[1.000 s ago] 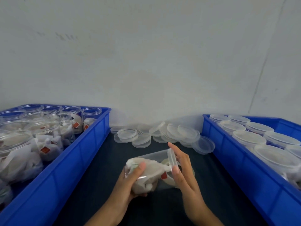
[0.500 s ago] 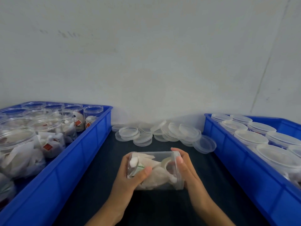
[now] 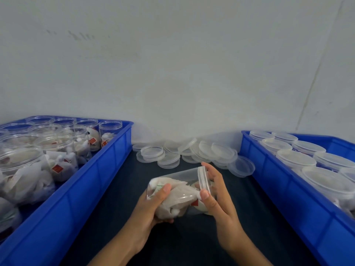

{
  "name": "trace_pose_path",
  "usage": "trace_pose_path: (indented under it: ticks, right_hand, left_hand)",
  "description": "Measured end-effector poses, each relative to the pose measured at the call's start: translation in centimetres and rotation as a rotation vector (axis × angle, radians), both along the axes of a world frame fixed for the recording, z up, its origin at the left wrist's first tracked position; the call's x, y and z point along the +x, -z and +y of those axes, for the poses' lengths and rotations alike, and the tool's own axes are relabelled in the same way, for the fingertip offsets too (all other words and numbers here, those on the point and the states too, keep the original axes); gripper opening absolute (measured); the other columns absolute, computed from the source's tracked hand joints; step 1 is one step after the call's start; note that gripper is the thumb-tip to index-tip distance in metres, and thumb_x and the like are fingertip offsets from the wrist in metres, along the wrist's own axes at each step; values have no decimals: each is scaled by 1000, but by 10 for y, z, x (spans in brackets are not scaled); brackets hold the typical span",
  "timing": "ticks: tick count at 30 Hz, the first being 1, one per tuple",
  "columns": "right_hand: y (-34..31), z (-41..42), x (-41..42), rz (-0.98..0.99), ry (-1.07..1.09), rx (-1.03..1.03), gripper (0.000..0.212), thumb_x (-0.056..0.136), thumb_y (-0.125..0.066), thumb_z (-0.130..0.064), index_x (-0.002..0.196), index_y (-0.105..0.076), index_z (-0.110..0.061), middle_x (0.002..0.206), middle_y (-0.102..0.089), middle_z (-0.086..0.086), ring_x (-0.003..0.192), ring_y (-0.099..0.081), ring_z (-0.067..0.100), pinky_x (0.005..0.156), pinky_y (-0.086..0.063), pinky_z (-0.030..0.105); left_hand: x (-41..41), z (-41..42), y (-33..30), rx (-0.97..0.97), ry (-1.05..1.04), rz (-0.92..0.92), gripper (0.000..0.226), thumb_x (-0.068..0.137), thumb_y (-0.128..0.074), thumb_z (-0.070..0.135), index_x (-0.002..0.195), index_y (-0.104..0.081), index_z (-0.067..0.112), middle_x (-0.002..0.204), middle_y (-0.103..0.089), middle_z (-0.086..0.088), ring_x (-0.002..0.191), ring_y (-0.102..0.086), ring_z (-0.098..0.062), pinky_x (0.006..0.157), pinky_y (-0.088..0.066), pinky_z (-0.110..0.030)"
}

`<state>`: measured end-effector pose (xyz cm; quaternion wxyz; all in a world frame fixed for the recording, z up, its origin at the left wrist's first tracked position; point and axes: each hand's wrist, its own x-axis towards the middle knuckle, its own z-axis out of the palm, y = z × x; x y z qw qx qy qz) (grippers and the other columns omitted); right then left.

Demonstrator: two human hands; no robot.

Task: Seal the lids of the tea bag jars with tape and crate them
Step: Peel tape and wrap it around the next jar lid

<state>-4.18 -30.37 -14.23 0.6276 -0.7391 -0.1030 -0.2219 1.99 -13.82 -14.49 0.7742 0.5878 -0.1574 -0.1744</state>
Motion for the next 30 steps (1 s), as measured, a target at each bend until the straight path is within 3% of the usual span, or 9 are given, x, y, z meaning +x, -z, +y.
trace_pose_path:
  ticks: [4,7,10,13,15,19,23,26,30]
  right_hand:
    - [-4,1,0,-54,26,13,57,77,-59,-52,131,-45,-38,124,-55,4,117,-54,32,94,-48,57]
    - [-3,-2,-1,-74,52,56,51,77,-65,-47,125,-50,-42,121,-57,-1,111,-59,23,82,-57,43]
    - [-3,-4,0,-62,105,107,46,77,-68,-36,121,-55,-45,120,-57,-5,104,-62,15,71,-58,31]
    - [-3,-3,2,-35,129,49,54,74,-72,-37,125,-53,-42,124,-54,-10,110,-59,11,86,-57,38]
    - [-3,-2,3,-14,80,14,62,73,-76,-40,130,-49,-42,128,-51,-16,118,-54,7,96,-53,37]
    - [3,-7,10,15,70,1,53,87,-61,-37,137,-42,-40,131,-50,-22,125,-48,2,94,-47,18]
    - [20,-18,16,139,306,-458,58,92,-63,-21,140,-33,-36,127,-38,-30,128,-35,-7,94,-30,1]
    - [27,-24,18,295,294,-784,57,94,-59,-29,143,-30,-30,132,-40,-19,127,-38,3,92,-32,11]
    - [24,-23,22,285,403,-961,18,98,-52,-29,115,-53,-24,117,-48,-11,110,-45,7,87,-38,17]
  left_hand:
    - [1,-1,0,-11,-32,-55,62,66,-75,53,117,-61,23,102,-74,-3,84,-72,-18,63,-57,-27]
    - [8,1,4,120,-62,-231,75,59,-81,58,122,-55,28,112,-70,5,96,-69,-8,72,-55,-20]
    - [13,7,9,393,-77,-559,98,45,-92,44,128,-40,42,119,-54,31,110,-55,8,84,-47,-9]
    - [15,6,14,706,-253,-904,95,46,-87,57,124,-34,48,123,-34,40,113,-42,13,83,-37,-4]
    - [15,3,16,803,-318,-982,91,49,-77,63,125,-30,46,117,-28,39,107,-38,12,78,-35,-5]
    - [18,0,20,667,-395,-648,83,53,-82,53,120,-36,39,114,-45,26,100,-52,5,76,-44,-14]
    - [26,5,26,604,-477,-437,76,60,-88,41,118,-41,26,107,-54,13,99,-56,-8,78,-47,-29]
    - [30,7,29,578,-505,-403,76,64,-88,38,122,-41,24,108,-54,13,96,-54,-6,73,-42,-24]
    - [28,4,32,593,-514,-422,82,68,-85,39,133,-38,19,119,-53,5,107,-53,-15,84,-46,-28]
